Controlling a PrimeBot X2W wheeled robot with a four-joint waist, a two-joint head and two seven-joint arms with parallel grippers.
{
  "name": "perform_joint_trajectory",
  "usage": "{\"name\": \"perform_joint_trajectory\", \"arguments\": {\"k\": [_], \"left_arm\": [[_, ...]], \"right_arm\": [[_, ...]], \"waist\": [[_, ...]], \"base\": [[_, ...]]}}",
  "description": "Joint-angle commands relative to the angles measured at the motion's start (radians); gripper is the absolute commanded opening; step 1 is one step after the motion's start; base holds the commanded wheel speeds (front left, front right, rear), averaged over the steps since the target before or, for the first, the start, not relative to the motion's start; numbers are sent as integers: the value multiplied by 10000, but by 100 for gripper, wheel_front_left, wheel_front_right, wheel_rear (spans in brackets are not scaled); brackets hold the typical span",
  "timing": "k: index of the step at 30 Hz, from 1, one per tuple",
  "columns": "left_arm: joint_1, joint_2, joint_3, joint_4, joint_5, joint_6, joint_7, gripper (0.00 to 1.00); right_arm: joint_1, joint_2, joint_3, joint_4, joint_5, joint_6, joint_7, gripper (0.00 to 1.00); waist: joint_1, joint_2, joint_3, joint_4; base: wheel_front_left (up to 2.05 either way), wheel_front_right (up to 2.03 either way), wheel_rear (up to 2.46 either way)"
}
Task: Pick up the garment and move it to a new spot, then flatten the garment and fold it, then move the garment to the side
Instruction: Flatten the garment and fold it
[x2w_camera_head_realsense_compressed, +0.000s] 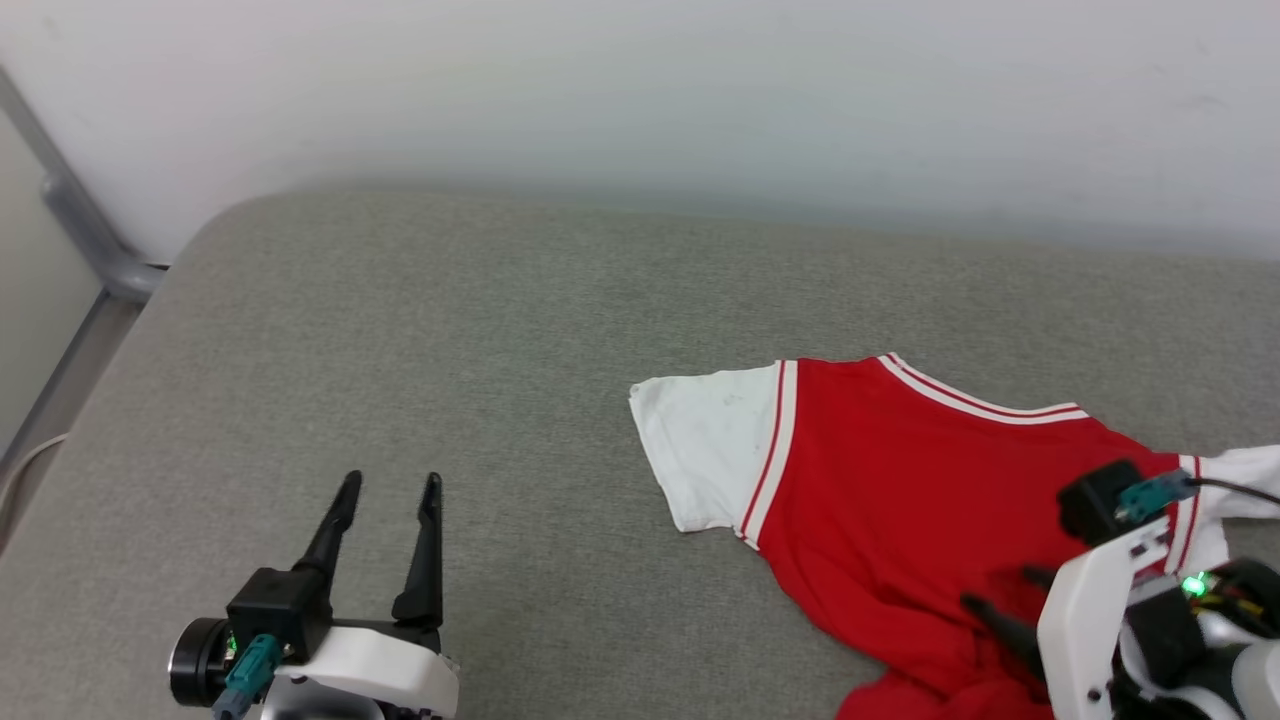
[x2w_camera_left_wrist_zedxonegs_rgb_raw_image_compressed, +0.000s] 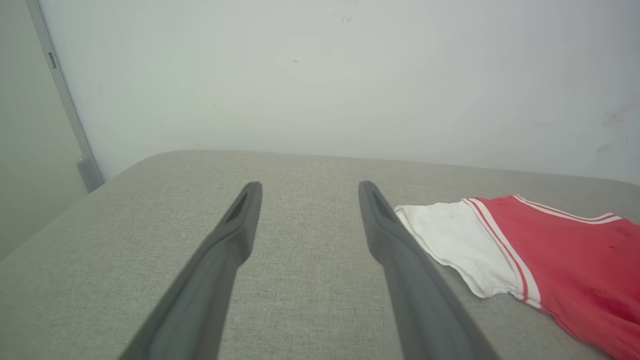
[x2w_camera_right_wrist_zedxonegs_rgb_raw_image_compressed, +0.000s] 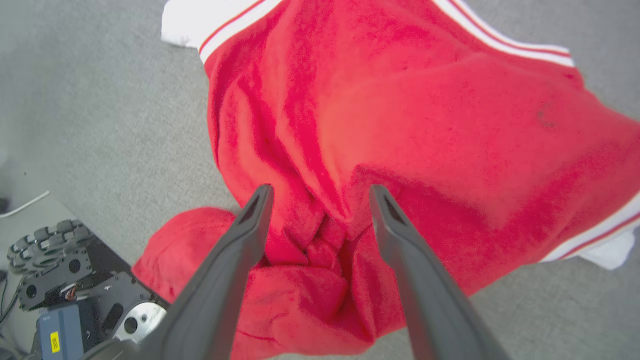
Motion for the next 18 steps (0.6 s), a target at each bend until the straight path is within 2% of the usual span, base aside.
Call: {"name": "perform_joint_trajectory", "arguments": {"k": [1,6,9,13,15,18], "left_arm": [[-25,-17,-21,-42,-107,-27,-27,100],[-293,-16,-195,-153,-141,-26,-27,100],[-396,-19,-271,-215,-98,-35,-27,100],[-485,8,-316,-281,-67,-44,-27,100],[-517,54,-357,-277,-60,-43,-27,100],[-814,254,-588,-208,-36,-52,-27,100]], "right_arm": [[-182,115,-221,-56,-202,-7,-475,100],[-346,470,-896,89,-763,-6,-2653,100],[-422,740,-1342,266,-1220,-6,-4347,100],[-377,1365,-1917,610,-1745,-7,-6349,100],[-371,1631,-2235,753,-2032,-9,-7139,100],[-287,2076,-2604,989,-2332,-7,-7772,100]], "waist": [[0,-1,4,-196],[0,-1,99,-572],[0,-1,200,-795],[0,-1,341,-1105],[0,-1,435,-1253],[0,-1,625,-1453]], "base": [[0,0,0],[0,0,0],[0,0,0],[0,0,0],[0,0,0],[0,0,0]]}}
